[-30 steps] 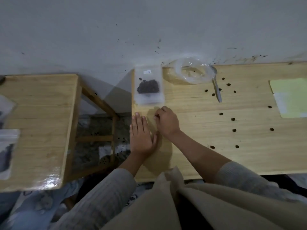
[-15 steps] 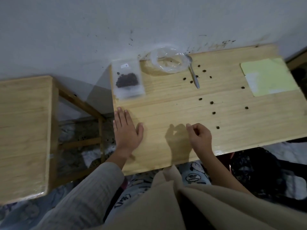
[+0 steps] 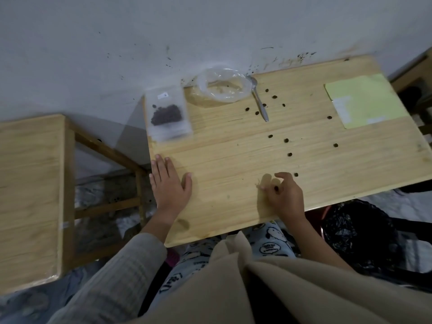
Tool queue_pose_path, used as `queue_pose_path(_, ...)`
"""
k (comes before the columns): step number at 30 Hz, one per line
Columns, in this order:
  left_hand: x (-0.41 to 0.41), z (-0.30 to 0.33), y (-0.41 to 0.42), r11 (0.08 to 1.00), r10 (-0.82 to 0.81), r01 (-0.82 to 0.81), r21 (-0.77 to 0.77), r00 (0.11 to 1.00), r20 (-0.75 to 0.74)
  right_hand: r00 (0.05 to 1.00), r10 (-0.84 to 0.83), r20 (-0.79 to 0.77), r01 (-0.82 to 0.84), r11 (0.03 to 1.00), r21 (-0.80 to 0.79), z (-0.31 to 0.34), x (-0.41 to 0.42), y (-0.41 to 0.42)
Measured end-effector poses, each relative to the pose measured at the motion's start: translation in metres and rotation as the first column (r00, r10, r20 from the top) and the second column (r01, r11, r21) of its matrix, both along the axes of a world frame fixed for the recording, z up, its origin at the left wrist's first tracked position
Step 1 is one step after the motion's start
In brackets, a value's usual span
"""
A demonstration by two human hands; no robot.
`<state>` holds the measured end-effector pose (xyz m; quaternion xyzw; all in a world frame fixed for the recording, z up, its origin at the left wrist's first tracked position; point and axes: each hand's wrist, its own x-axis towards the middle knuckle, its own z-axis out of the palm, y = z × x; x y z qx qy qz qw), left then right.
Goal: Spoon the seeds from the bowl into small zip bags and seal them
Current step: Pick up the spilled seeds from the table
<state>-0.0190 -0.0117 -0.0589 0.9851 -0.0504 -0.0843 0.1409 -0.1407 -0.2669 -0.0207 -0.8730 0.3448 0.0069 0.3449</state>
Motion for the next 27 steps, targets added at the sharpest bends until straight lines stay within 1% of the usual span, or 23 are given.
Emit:
queue_pose_path(2,-0.004,0.001,-0.004,1.0,0.018,-0.018,0.005,1.0,-0.001,1.0,-0.006,-0.017,0.007,1.0,0.016,0.004,-0.011,-0.006)
queue_pose_path(5,-0.005,0.003,-0.006,0.999,0.021,-0.022,0.023,1.0,0.008,0.998,0.024,-0.056,-0.027,0.999,-0.045,0.001,-0.025,-0.013)
queue_pose_path(11,-0.005,0.001,-0.005,0.999,0.012,-0.012,0.04,1.0,0.008,0.994,0.101,0.03,-0.096,0.986,-0.135,-0.011,-0.027,-0.017)
queue_pose_path(13,-0.005,0.001,-0.007,0.999,0.029,-0.029,0.035,1.0,0.004,0.993,0.116,0.016,-0.112,0.982,-0.152,-0.013,-0.028,-0.016)
queue_pose_path(15,-0.01,0.002,-0.013,0.999,0.048,-0.048,-0.001,0.999,0.009,0.996,0.094,-0.003,-0.093,0.987,-0.127,-0.012,-0.027,-0.017)
queue_pose_path(16,-0.014,0.003,-0.018,0.999,0.035,-0.035,-0.028,0.999,0.017,0.998,0.056,0.017,-0.055,0.995,-0.088,-0.011,-0.027,-0.018)
queue_pose_path(18,-0.029,0.005,-0.036,0.996,-0.041,0.043,-0.084,0.999,0.023,0.993,-0.041,0.112,0.04,0.999,0.014,-0.007,-0.028,-0.023)
queue_pose_path(20,-0.045,0.007,-0.059,0.979,-0.166,0.165,-0.122,0.986,0.006,0.984,-0.074,0.164,0.06,0.994,0.086,-0.001,-0.03,-0.028)
queue_pose_path(22,-0.059,0.007,-0.082,0.942,-0.311,0.307,-0.134,0.95,-0.005,0.986,-0.053,0.16,0.033,0.992,0.12,0.003,-0.033,-0.034)
queue_pose_path(24,-0.067,0.006,-0.102,0.898,-0.423,0.42,-0.131,0.906,0.005,0.988,-0.053,0.145,0.03,0.987,0.155,0.004,-0.034,-0.04)
queue_pose_path(26,-0.069,0.005,-0.117,0.873,-0.471,0.469,-0.134,0.882,0.016,0.986,-0.064,0.156,0.036,0.984,0.174,0.005,-0.032,-0.046)
queue_pose_path(27,-0.069,0.006,-0.124,0.869,-0.478,0.476,-0.137,0.878,0.022,0.983,-0.057,0.173,0.031,0.989,0.146,0.004,-0.031,-0.049)
